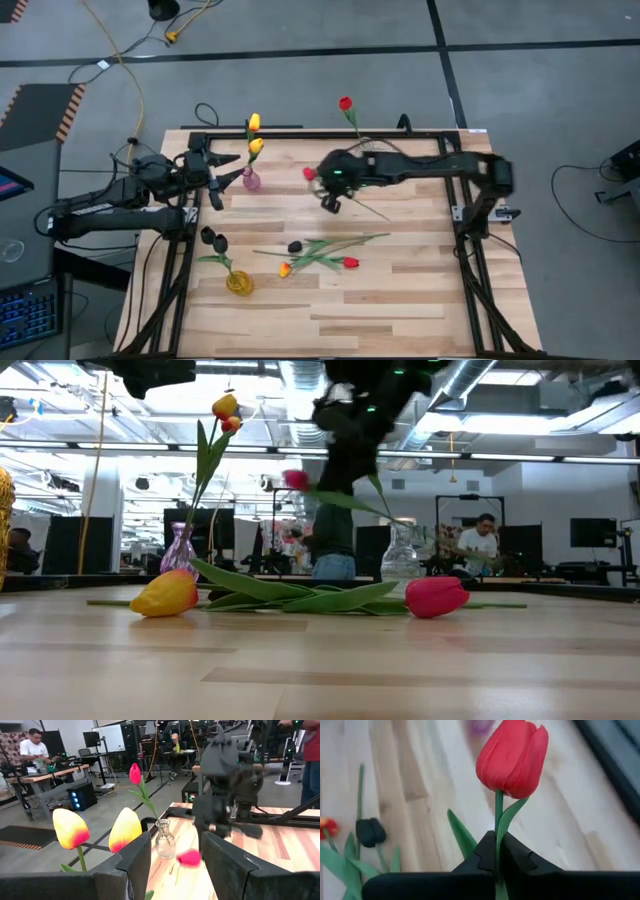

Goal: Sort flowers into vase by color
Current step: Put the top red tulip into the transparent vase

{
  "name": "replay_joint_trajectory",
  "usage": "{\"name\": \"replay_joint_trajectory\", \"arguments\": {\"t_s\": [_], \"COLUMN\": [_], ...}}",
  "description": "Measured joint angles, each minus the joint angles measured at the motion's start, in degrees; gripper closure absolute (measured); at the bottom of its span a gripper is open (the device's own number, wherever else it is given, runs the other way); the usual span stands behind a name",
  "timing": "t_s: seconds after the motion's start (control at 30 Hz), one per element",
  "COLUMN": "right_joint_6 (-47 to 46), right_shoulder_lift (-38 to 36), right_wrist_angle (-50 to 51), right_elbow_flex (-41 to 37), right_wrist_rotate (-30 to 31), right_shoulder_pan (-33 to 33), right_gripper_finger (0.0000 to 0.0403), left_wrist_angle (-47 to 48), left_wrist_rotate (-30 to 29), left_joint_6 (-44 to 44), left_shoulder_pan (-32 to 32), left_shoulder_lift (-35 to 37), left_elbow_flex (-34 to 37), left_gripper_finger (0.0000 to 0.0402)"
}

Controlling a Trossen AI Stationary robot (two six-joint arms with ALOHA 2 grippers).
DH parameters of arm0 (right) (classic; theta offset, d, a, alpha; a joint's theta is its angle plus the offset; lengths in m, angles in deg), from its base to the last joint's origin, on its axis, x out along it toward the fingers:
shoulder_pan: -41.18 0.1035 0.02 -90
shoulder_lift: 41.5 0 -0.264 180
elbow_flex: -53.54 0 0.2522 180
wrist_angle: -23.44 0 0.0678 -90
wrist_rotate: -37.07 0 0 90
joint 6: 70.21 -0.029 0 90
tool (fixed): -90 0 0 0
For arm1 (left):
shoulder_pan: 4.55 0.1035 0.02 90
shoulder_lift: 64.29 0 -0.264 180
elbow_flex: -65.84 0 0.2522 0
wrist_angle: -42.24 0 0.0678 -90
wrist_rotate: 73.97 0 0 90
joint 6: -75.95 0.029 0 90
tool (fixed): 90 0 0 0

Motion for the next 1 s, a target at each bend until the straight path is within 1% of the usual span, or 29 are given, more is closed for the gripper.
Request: {"name": "replay_joint_trajectory", "arguments": {"t_s": [0.1, 0.2, 0.27, 0.37, 0.43, 0.5, 0.63, 0.83, 1.0], "right_joint_6": [-2.6, -3.1, -2.1, 1.3, 3.9, 7.2, 12.8, 20.0, 22.1], "right_shoulder_lift": [-7.9, -15.9, -21.0, -27.5, -30.6, -33.2, -36.2, -37.0, -35.4], "right_wrist_angle": [-9.1, -18.8, -25.2, -31.1, -33.1, -35.4, -39.8, -47.3, -51.8], "right_elbow_flex": [-10.3, -19.2, -23.3, -27.4, -28.6, -29.2, -29.3, -29.3, -29.3], "right_wrist_rotate": [3.8, 6.8, 8.5, 10.7, 12.1, 12.3, 12.3, 12.3, 12.2], "right_shoulder_pan": [-0.7, -1.4, -1.9, -2.8, -3.4, -4.2, -5.8, -8.4, -11.3], "right_gripper_finger": [0.0363, 0.0366, 0.0365, 0.0362, 0.0362, 0.0362, 0.0361, 0.0361, 0.0361], "left_wrist_angle": [0.0, 0.0, 0.0, 0.0, 0.0, 0.0, 0.0, -0.1, 0.0], "left_wrist_rotate": [0.0, 0.0, 0.0, -0.1, -0.1, -0.1, -0.1, -0.2, -0.2], "left_joint_6": [0.0, 0.0, 0.0, 0.2, 0.2, 0.2, 0.2, 0.1, 0.0], "left_shoulder_pan": [0.0, 0.0, 0.0, 0.0, 0.0, 0.0, 0.0, 0.0, 0.0], "left_shoulder_lift": [0.0, -0.7, -1.1, -2.2, -2.7, -3.3, -4.0, -4.0, -4.0], "left_elbow_flex": [0.0, 0.0, 0.0, 0.0, 0.0, 0.0, 0.0, 0.0, 0.0], "left_gripper_finger": [0.0237, 0.0237, 0.0237, 0.0237, 0.0237, 0.0237, 0.0237, 0.0237, 0.0237]}}
